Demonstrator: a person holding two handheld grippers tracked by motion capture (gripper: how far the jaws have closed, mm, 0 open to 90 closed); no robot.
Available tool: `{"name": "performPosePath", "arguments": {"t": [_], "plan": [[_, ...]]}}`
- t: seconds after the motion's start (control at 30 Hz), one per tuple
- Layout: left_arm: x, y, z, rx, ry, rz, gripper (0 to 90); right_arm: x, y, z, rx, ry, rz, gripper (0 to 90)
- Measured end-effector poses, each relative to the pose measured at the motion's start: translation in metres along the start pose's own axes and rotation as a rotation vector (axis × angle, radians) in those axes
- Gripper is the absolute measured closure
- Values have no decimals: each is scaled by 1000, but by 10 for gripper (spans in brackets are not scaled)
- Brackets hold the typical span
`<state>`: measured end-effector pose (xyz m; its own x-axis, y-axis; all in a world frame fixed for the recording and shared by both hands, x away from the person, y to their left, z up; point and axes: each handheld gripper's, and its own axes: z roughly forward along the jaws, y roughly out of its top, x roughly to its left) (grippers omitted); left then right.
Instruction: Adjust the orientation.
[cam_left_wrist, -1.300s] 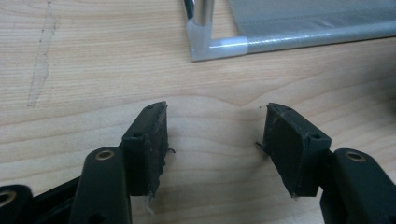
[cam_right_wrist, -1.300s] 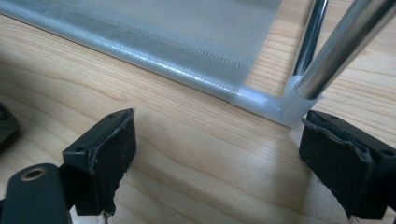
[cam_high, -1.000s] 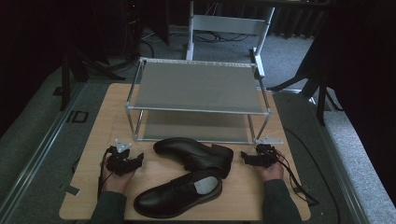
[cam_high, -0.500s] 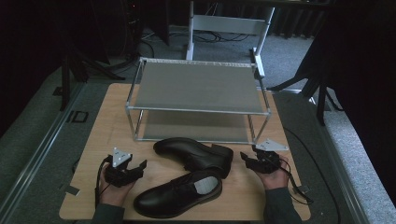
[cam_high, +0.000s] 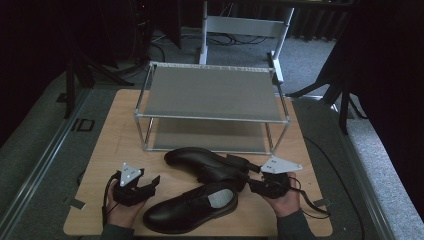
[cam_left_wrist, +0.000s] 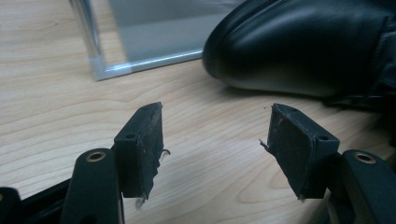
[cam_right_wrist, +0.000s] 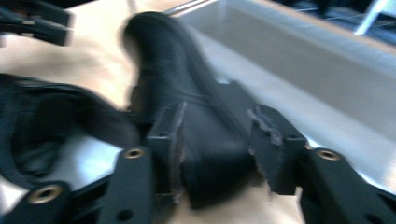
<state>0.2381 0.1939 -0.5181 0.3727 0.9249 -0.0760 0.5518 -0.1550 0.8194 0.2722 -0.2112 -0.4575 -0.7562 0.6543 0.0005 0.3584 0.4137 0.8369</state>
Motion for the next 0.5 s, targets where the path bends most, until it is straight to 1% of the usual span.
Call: {"name": "performPosePath", "arguments": {"t": [0.07,0.1,0.13,0.2,0.23,0.27,0.33,0.37,0.4,0.43,0.47,0.5], "plan": [[-1,2,-1,-8,-9,0,367,9,3,5,-4,53,-9,610],[-2,3,-1,-14,-9,0,367,11,3,7,1,67,-12,617],[-2,3,-1,-16,-10,-1,367,14,3,12,14,81,-23,628],[-2,4,0,-15,-15,0,366,17,2,21,46,94,-43,629],[-3,4,0,-15,-13,2,367,19,1,24,59,101,-45,629],[-3,4,0,-13,-15,2,367,22,0,31,82,129,-52,625],[-3,4,1,-6,-20,4,366,23,0,33,93,126,-61,622],[-4,4,1,-4,-19,5,367,24,-1,36,111,127,-79,617],[-4,4,2,-3,-18,5,367,28,-1,42,144,140,-99,621],[-4,4,1,-3,-18,6,367,28,-1,42,144,140,-99,621],[-4,4,1,-2,-19,9,367,29,-1,44,158,138,-106,628],[-4,5,1,-1,-20,10,368,31,-2,49,189,113,-130,694]]}}
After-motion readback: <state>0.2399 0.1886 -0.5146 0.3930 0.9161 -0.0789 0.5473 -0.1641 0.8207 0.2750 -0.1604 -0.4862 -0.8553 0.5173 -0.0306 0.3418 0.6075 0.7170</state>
